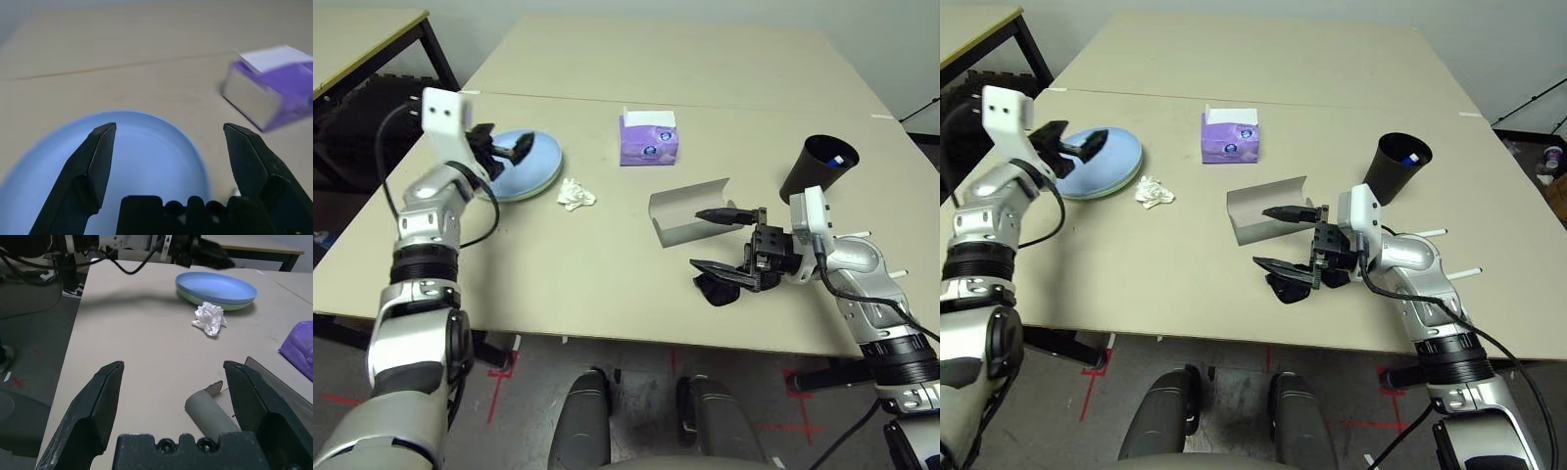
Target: Organize and tidy the items on the table.
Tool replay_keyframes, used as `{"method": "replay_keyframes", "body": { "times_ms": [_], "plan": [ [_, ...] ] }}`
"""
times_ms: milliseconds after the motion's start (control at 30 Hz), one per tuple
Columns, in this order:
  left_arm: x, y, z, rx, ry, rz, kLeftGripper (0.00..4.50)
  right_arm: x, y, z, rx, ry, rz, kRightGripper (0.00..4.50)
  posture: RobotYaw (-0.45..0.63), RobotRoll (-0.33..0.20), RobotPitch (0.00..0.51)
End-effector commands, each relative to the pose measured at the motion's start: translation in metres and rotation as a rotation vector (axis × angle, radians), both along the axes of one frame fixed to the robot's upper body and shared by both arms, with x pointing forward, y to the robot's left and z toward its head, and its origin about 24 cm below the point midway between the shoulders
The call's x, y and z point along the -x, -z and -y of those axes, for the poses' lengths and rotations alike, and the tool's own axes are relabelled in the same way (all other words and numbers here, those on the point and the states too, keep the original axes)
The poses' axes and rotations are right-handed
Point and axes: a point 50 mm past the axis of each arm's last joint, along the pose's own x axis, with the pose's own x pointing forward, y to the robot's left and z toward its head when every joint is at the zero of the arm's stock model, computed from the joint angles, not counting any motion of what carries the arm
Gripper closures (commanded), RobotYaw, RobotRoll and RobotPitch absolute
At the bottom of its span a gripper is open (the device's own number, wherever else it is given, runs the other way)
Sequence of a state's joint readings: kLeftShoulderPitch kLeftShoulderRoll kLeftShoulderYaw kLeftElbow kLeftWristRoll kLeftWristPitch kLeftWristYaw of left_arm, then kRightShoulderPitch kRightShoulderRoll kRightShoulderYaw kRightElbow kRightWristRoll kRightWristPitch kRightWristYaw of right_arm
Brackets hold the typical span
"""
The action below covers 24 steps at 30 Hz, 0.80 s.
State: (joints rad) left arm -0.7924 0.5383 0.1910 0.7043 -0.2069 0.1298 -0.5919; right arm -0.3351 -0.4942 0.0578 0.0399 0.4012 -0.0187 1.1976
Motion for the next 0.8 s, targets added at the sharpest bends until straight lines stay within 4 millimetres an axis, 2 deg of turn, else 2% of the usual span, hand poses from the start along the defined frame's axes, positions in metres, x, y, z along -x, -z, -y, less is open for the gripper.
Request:
{"method": "replay_keyframes", "body": {
  "times_ms": [33,433,800],
  "plan": [
    [0.002,0.004,0.012,-0.013,0.078,-0.009,0.03,0.001,0.000,0.000,0.002,0.004,-0.001,0.00,0.01,0.000,0.111],
    [0.024,0.021,0.028,-0.026,0.290,-0.175,0.03,0.004,0.000,0.000,0.000,0.016,-0.001,0.00,0.01,0.000,0.110],
    [0.032,0.035,0.029,-0.112,0.329,-0.225,0.03,0.003,-0.003,-0.003,-0.001,0.012,0.000,0.00,0.01,0.000,0.114]
  ]
}}
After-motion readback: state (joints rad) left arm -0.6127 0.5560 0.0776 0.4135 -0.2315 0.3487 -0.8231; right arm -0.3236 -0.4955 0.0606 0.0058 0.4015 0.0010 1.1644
